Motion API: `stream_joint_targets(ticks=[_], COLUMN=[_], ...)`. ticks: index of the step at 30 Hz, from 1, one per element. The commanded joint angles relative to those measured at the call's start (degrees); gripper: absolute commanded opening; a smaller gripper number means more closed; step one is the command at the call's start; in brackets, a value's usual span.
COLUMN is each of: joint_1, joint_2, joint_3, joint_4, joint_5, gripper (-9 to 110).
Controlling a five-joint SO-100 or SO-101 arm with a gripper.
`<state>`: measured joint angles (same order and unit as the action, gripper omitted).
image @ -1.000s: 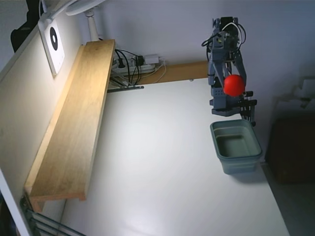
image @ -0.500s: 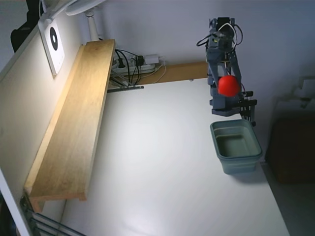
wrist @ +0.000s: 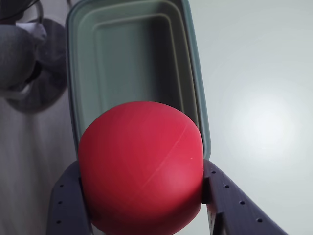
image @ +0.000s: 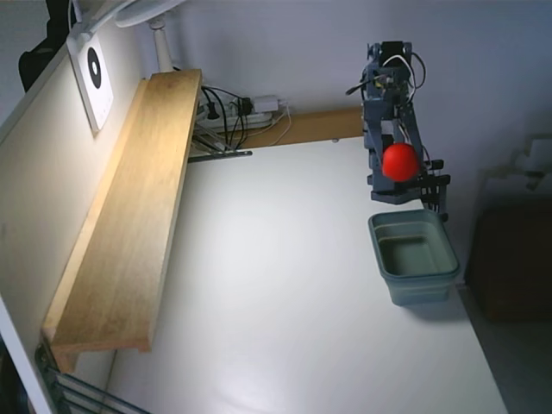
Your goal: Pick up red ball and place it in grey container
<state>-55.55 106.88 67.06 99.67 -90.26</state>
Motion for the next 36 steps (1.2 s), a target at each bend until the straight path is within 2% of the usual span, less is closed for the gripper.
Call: stream_joint_targets(ticks=[1, 9, 17, 36], joint_1=[-0.5, -0.5, -0.5, -0.5], joint_2=[4.7, 7.6, 7.9, -13.6], joint_3=[4.5, 11.9, 12.7, -2.6], joint_4=[0.3, -4.1, -4.6, -10.9], joint_5=[0.3, 0.3, 0.3, 0.3], gripper=[23, 23, 23, 23])
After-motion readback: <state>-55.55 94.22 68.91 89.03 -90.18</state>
